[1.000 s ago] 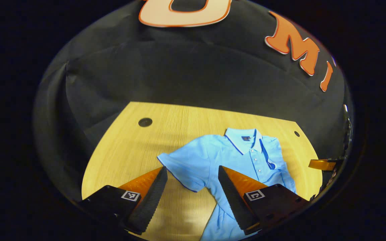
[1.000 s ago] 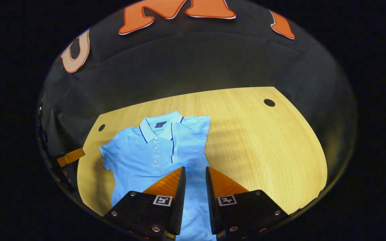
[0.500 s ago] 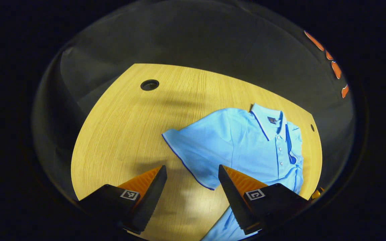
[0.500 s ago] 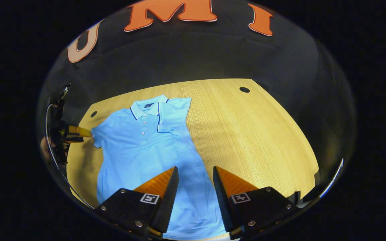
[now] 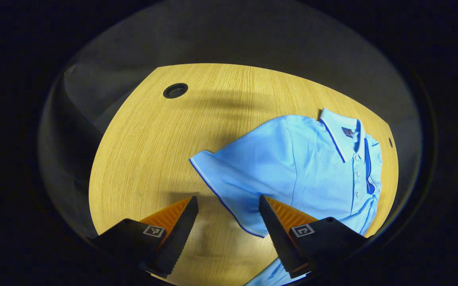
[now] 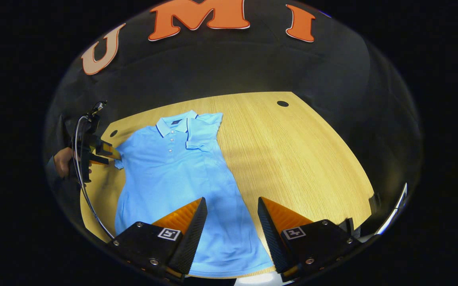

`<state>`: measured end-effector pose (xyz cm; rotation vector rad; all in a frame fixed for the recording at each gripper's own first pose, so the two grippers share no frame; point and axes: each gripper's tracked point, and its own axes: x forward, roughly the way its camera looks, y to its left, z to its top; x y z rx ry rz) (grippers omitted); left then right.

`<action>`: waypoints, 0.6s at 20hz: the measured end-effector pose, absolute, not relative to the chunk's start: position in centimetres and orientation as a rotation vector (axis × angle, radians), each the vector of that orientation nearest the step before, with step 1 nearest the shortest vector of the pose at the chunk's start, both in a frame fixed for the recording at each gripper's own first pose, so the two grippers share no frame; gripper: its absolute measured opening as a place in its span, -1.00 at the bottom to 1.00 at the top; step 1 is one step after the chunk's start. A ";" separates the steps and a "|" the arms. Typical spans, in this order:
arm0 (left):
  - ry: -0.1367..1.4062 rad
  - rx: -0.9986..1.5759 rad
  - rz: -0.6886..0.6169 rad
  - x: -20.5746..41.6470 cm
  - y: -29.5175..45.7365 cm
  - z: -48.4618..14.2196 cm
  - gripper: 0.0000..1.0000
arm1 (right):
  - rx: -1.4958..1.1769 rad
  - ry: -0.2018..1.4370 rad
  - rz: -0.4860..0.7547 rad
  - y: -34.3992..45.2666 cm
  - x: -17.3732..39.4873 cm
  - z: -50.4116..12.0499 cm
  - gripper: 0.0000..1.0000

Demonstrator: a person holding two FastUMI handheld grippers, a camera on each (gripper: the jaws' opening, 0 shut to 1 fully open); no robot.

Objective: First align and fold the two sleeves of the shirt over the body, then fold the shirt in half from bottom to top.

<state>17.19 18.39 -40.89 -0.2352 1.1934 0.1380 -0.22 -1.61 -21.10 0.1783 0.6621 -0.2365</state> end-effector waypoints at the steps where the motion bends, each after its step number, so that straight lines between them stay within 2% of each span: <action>1: 1.202 -0.217 0.139 17.2 18.4 -41.1 0.98 | 0.182 0.665 -0.239 -1.8 -0.6 -21.2 0.57; 5: 1.185 -0.224 0.146 18.3 18.0 -41.2 1.00 | 0.190 0.676 -0.259 -2.7 -2.4 -21.9 0.56; 6: 1.185 -0.226 0.154 18.3 18.0 -41.2 1.00 | 0.202 0.681 -0.266 -2.8 -2.7 -22.2 0.48; 7: 1.181 -0.230 0.153 18.3 17.8 -40.9 0.88 | 0.217 0.686 -0.272 -2.9 -3.1 -22.5 0.57; 8: 1.180 -0.226 0.145 18.6 17.7 -40.9 0.76 | 0.233 0.689 -0.277 -3.1 -3.4 -22.7 0.56; 9: 1.172 -0.224 0.133 18.7 17.3 -41.1 0.60 | 0.244 0.690 -0.280 -3.2 -3.8 -22.8 0.57; 10: 1.160 -0.233 0.123 19.2 16.8 -41.2 0.17 | 0.248 0.691 -0.285 -3.4 -3.9 -22.9 0.48; 11: 1.158 -0.232 0.116 19.2 16.6 -41.0 -0.26 | 0.249 0.690 -0.287 -3.5 -4.1 -23.0 0.57; 12: 1.147 -0.240 0.100 19.3 16.5 -40.9 -0.70 | 0.248 0.691 -0.290 -3.7 -4.3 -23.1 0.57</action>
